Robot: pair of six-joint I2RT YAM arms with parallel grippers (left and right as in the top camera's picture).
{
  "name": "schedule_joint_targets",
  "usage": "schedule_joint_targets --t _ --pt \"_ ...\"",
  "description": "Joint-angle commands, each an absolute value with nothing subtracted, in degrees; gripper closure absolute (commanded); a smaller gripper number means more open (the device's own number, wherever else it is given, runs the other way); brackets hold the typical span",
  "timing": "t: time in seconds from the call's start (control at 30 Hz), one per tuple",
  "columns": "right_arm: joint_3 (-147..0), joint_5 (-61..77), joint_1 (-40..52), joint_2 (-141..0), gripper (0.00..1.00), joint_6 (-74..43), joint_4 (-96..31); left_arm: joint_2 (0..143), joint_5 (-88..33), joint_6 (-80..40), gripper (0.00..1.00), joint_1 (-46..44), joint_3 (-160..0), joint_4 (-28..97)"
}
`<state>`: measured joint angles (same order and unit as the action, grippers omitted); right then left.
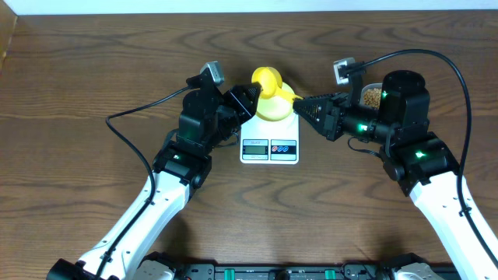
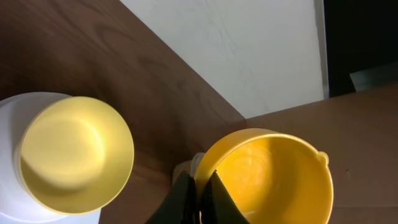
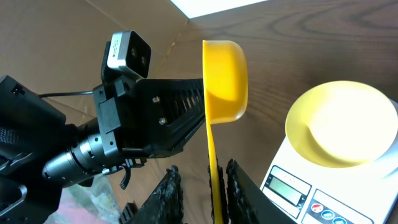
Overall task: Scoop item into bowl and weigh 50g on scale
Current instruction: 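Pull the scoop away from the left gripper with the right gripper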
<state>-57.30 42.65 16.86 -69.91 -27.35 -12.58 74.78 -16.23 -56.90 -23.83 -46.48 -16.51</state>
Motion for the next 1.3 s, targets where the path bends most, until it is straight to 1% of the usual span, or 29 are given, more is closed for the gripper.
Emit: schedule_joint_targets --t 0.0,0.23,0.4,0.47,0.6,0.77,0.8,0.83,0.87,0.9,0.93,1.0,1.03,1.07,1.27 --pt "-58.06 43.44 17.45 -69.78 0.81 -26.59 -12.62 74.37 -16.49 -55.94 0.93 -23.97 -46.63 -16.78" --pt "-58.06 43.42 17.47 -69.78 0.82 -26.48 -12.58 74.37 -16.49 -55.94 0.93 -23.97 -46.63 -16.78" --pt "-58.06 42.92 17.47 -69.78 0.89 -26.50 -12.38 74.37 -16.47 -55.94 0.92 -23.97 -46.63 -16.78" --pt "-58.06 42.61 17.47 -69.78 0.90 -26.50 -12.38 74.37 -16.49 -55.94 0.93 -23.97 -46.63 -16.78" --pt "-58.06 42.54 17.47 -69.78 0.98 -26.50 -12.38 74.37 -16.49 -55.96 0.94 -23.97 -46.63 -16.78" --pt "-58.06 42.54 17.47 -69.78 0.99 -26.50 -12.23 74.37 -16.47 -55.96 0.93 -23.97 -46.63 -16.80" --pt "-58.06 42.54 17.47 -69.78 0.99 -26.50 -12.16 74.37 -16.49 -55.96 0.90 -23.97 -46.63 -16.80" --pt "-58.06 42.54 17.47 -69.76 0.99 -26.50 -11.99 74.37 -16.49 -55.96 0.74 -23.97 -46.63 -16.80" --pt "-58.06 42.50 17.47 -69.76 0.99 -26.50 -11.88 74.37 -16.47 -55.96 0.62 -23.97 -46.63 -16.80" --pt "-58.06 42.17 17.47 -69.76 0.99 -26.50 -11.70 74.37 -16.47 -55.96 0.48 -23.97 -46.63 -16.80" --pt "-58.06 40.60 17.47 -69.76 0.99 -26.50 -11.62 74.37 -16.47 -55.96 0.28 -23.97 -46.63 -16.84" --pt "-58.06 36.93 17.47 -69.76 0.99 -26.48 -11.57 74.37 -16.47 -55.94 0.14 -23.97 -46.63 -17.21" --pt "-58.06 34.28 17.47 -69.76 0.99 -26.48 -11.60 74.37 -16.47 -55.96 0.11 -23.97 -46.63 -17.37" --pt "-58.06 32.45 17.45 -69.76 0.99 -26.46 -11.57 74.37 -16.47 -55.96 0.09 -23.97 -46.63 -17.47" --pt "-58.08 23.73 17.45 -69.73 0.99 -25.28 -10.83 74.37 -16.47 -55.96 0.08 -23.97 -46.63 -17.63"
